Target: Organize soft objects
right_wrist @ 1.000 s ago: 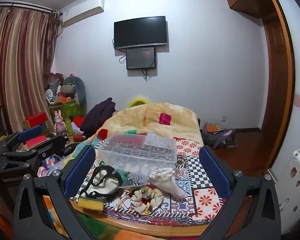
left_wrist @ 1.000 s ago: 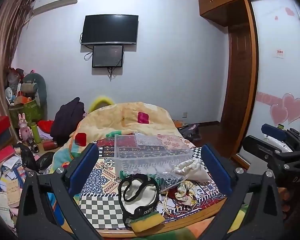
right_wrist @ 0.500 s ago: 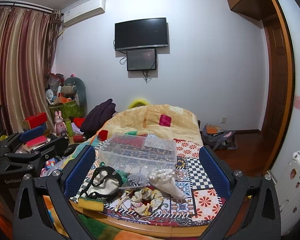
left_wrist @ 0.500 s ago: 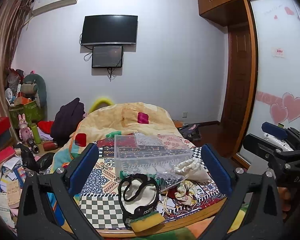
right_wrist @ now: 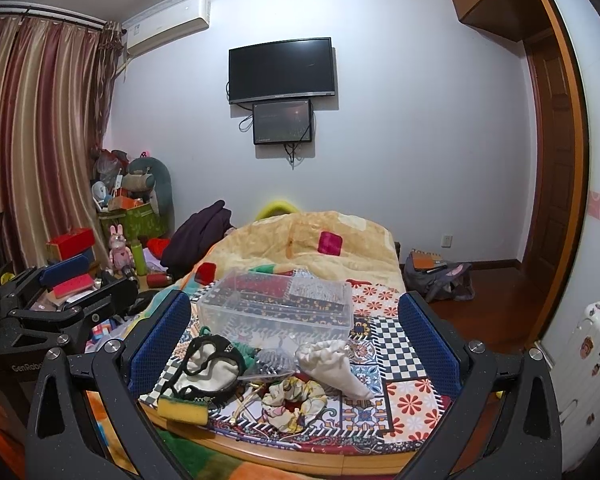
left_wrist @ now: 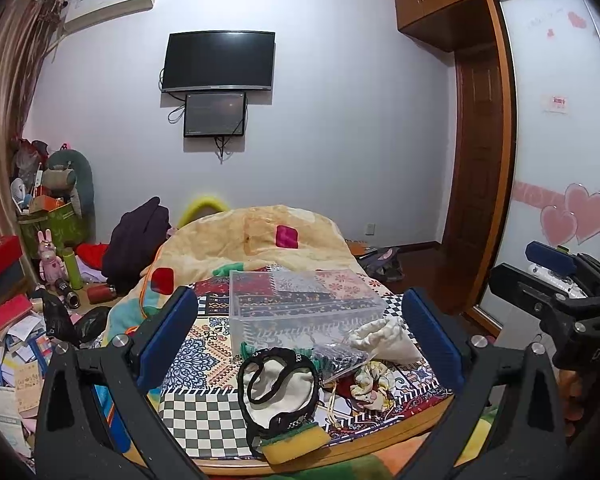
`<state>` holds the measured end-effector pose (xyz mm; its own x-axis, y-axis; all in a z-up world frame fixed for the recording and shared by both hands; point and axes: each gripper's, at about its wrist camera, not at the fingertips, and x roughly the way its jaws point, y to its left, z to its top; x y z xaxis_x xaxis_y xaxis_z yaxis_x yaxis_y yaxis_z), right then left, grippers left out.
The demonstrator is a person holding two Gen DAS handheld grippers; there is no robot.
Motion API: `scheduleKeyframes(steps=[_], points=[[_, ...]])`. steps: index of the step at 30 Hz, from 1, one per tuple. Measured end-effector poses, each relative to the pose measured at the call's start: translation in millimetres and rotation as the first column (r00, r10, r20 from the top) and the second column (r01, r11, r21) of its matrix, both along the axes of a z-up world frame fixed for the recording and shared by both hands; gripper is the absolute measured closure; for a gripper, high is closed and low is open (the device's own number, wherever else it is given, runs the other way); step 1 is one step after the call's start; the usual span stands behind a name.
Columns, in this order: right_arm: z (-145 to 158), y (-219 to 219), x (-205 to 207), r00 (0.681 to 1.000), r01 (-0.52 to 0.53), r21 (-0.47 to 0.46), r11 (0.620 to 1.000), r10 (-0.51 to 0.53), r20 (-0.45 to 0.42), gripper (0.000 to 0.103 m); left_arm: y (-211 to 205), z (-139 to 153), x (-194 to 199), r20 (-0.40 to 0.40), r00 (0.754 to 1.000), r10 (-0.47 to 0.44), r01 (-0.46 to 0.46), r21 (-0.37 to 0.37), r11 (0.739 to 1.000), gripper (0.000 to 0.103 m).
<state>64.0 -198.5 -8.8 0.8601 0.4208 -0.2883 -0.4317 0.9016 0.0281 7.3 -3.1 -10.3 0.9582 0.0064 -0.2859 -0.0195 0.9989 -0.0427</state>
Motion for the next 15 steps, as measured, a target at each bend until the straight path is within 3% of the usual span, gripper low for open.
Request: scheduleKeyframes(steps=[15], points=[[2.4, 2.0, -3.6, 1.000, -0.004, 0.000, 1.000, 0.004, 0.015, 0.000, 0.1, 1.9, -3.3, 0.007, 1.000, -0.001, 0.001, 0.001, 1.000, 0.000]])
